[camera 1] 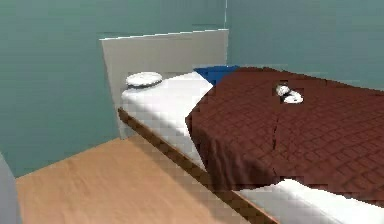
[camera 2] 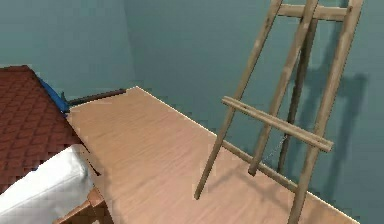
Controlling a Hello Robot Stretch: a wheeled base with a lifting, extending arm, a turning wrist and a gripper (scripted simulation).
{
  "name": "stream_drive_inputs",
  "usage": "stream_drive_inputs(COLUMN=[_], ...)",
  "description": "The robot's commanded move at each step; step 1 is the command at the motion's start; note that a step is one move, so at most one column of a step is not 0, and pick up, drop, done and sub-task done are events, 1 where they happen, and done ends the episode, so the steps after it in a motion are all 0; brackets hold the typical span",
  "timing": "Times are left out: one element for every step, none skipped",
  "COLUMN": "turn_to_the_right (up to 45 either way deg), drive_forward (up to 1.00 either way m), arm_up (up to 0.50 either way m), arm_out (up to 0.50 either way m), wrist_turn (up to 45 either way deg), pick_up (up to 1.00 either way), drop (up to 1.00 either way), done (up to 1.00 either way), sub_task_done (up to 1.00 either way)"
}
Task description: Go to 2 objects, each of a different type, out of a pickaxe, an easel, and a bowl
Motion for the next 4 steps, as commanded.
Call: stream_drive_inputs(turn_to_the_right=[0.0, -36.0, 0.0, -45.0], drive_forward=[0.65, 0.0, 0.3, 0.0], arm_up=[0.0, 0.0, 0.0, 0.0], arm_out=[0.0, 0.0, 0.0, 0.0], wrist_turn=[0.0, 0.0, 0.0, 0.0], pick_up=[0.0, 0.0, 0.0, 0.0], drop=[0.0, 0.0, 0.0, 0.0], done=[0.0, 0.0, 0.0, 0.0], sub_task_done=[0.0, 0.0, 0.0, 0.0])
